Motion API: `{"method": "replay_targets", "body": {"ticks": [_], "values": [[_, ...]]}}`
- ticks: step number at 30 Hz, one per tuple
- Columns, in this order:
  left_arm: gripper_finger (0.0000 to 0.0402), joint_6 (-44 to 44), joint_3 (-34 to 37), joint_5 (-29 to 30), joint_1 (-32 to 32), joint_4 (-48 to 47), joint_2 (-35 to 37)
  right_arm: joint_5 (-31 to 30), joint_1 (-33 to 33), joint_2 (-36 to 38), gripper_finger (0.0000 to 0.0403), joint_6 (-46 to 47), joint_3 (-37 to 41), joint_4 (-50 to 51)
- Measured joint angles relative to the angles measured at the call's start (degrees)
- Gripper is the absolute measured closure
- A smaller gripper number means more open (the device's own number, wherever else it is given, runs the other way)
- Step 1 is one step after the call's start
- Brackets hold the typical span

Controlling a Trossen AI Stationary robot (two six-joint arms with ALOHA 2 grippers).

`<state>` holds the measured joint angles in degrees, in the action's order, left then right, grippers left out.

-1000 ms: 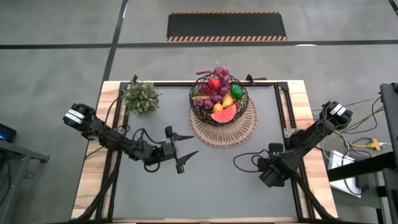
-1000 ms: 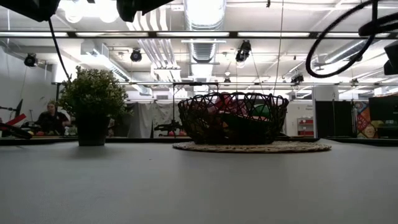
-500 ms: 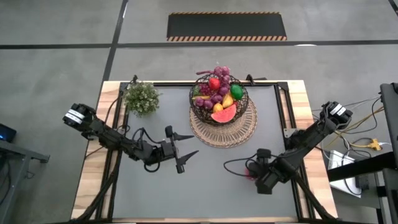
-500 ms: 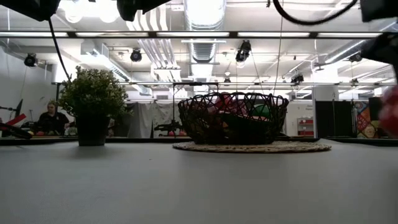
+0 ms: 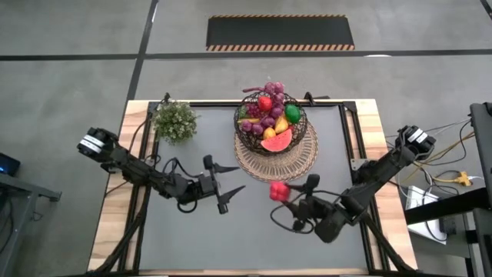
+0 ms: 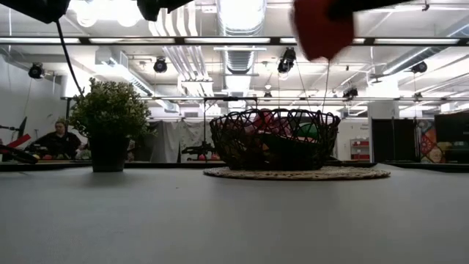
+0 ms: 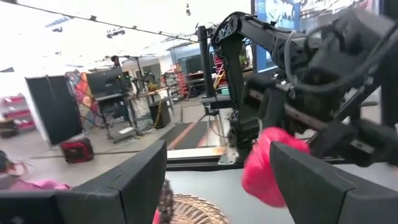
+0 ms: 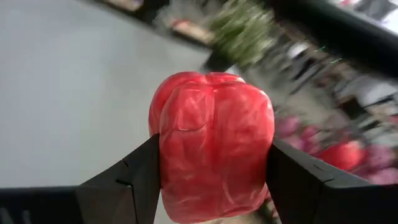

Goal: Build produce basket
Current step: Put the red bell pepper into the black wire basket

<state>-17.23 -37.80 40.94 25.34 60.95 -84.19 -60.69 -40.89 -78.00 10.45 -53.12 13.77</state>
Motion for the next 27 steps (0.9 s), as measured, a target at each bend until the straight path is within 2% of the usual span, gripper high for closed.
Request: {"method": "replay_targets", "body": {"ticks": [2,4,8,11,17,19,22,27], "values": [[0.0136,-2.4,0.0,1.6,0.0,0.1,0.7,-1.5,2.2,0.3,0.0183,-5.5,-0.1,-5.2],[0.0136,-4.9,0.0,4.0,-0.2,0.1,2.1,-0.4,5.2,0.7,0.0183,-7.8,-1.3,-7.2],[0.0136,-10.4,0.4,6.2,-0.3,0.1,5.1,8.6,11.9,1.0,0.0183,-9.2,-6.5,-5.9],[0.0136,-14.4,0.7,6.3,-0.2,-0.3,6.8,18.2,17.1,1.0,0.0183,-10.2,-11.9,-2.7],[0.0136,-19.4,0.8,8.7,-0.2,-0.5,8.3,40.4,28.2,0.3,0.0183,-5.4,-26.3,14.1],[0.0136,-19.5,1.4,9.2,-0.2,-1.0,8.4,45.7,32.1,-0.9,0.0183,-2.5,-31.4,20.8],[0.0136,-20.7,1.8,10.1,-0.3,-2.1,8.3,49.7,37.7,-3.7,0.0183,2.2,-39.1,32.2],[0.0136,-21.0,1.8,10.6,-0.3,-2.1,8.3,50.0,46.0,-10.2,0.0184,5.4,-50.4,55.3]]}}
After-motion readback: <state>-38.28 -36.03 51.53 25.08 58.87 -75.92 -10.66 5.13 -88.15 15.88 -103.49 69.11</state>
